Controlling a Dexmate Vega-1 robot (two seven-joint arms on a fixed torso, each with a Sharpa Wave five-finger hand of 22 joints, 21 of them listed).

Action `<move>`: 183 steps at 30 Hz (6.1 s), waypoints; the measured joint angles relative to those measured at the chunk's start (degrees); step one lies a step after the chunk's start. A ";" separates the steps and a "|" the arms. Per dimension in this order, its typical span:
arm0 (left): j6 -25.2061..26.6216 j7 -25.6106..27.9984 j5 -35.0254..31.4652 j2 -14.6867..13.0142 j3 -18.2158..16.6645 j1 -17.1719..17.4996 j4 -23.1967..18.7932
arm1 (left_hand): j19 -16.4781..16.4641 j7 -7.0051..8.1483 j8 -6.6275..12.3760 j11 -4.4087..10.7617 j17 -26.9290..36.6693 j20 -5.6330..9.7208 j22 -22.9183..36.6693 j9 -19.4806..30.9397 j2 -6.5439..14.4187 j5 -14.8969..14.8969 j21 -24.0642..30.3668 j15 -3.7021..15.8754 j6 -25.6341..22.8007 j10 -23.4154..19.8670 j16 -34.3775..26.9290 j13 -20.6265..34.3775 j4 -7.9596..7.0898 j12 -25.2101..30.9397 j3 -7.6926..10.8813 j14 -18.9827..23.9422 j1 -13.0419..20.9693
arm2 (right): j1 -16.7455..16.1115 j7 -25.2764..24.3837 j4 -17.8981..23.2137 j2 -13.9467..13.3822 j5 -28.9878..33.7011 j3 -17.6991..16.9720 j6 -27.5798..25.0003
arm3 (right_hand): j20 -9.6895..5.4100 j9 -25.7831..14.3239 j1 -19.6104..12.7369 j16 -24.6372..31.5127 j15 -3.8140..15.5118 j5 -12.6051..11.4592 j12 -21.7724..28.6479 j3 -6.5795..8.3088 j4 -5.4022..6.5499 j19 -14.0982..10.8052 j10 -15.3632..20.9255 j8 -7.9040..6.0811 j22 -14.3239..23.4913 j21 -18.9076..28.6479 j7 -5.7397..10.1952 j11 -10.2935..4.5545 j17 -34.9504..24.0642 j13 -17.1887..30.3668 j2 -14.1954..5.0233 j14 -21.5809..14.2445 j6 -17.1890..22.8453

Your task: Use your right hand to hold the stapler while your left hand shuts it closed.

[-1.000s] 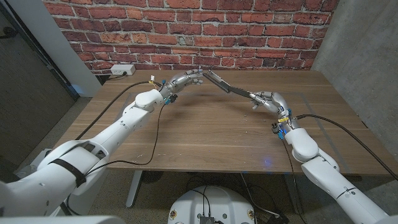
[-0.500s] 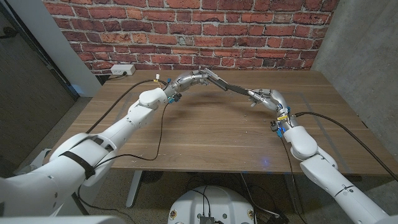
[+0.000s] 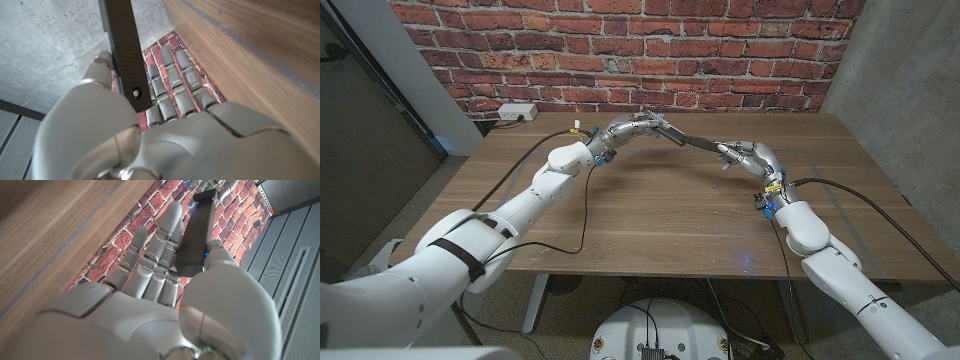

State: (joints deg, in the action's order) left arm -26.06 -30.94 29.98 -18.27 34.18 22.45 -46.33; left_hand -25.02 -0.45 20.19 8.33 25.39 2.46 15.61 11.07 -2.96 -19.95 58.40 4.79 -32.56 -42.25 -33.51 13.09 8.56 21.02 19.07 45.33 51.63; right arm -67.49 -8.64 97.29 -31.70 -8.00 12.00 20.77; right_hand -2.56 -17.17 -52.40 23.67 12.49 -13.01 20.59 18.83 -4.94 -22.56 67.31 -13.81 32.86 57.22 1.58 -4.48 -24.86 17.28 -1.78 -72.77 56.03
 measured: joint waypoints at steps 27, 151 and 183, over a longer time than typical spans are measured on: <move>-1.12 0.23 4.17 2.56 -3.12 2.78 -1.20 | -16.89 -1.17 -3.22 -2.13 -4.67 1.74 -3.11 2.34 1.43 -3.98 18.42 8.13 -17.08 -21.88 9.18 -2.55 -1.22 -2.03 7.22 27.64 7.11 | -0.48 0.99 -0.64 1.56 -3.32 -1.02 3.82 | 0.19 0.04 -0.23 -0.40 0.00 -0.11 0.00 -0.08 0.08 1.23 0.38 0.05 0.22 1.71 -0.17 0.38 -0.53 -0.26 0.23 0.00 0.24; 12.83 -11.85 -20.43 1.19 17.73 -21.16 -12.78 | -9.67 -1.23 -7.63 -1.92 5.41 1.01 -5.19 7.26 0.49 2.26 21.28 1.48 -22.14 -22.44 9.34 6.27 -2.52 -5.16 5.92 34.51 1.76 | 3.84 -2.97 3.79 0.72 3.18 6.61 -1.01 | 0.20 0.33 -1.29 -1.29 -0.83 0.82 -1.17 0.56 1.11 3.26 2.31 0.83 -2.33 7.03 -2.23 2.32 -2.38 -1.07 1.29 -2.69 2.31; 6.54 -12.35 -7.53 1.90 8.93 -13.89 -8.45 | 30.63 3.63 -10.02 -8.77 -8.29 -6.55 -5.59 0.37 -5.97 -0.80 -9.87 -4.26 34.27 34.68 22.95 0.21 -15.21 -10.66 -14.61 -38.12 -18.72 | 6.30 -1.50 0.44 1.29 1.47 7.31 2.15 | 0.12 0.42 -1.56 -2.06 -0.84 1.05 -1.83 0.89 0.82 3.80 2.09 1.32 -3.65 7.03 -0.94 2.11 -2.37 -0.90 1.56 -2.67 3.52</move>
State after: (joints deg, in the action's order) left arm -19.53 -43.29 22.45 -16.37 43.11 8.56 -54.78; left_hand 5.61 3.18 10.17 -0.44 17.10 -4.10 10.02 11.44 -8.93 -20.75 48.53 0.53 1.70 -7.57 -10.55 13.30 -6.66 10.36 4.46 7.20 32.90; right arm -61.19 -10.14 97.73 -30.42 -6.53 19.31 22.92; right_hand -2.45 -16.74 -53.96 21.61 11.65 -11.95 18.77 19.72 -4.12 -18.77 69.40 -12.49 29.20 64.24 0.63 -2.36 -27.23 16.37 -0.22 -75.45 59.55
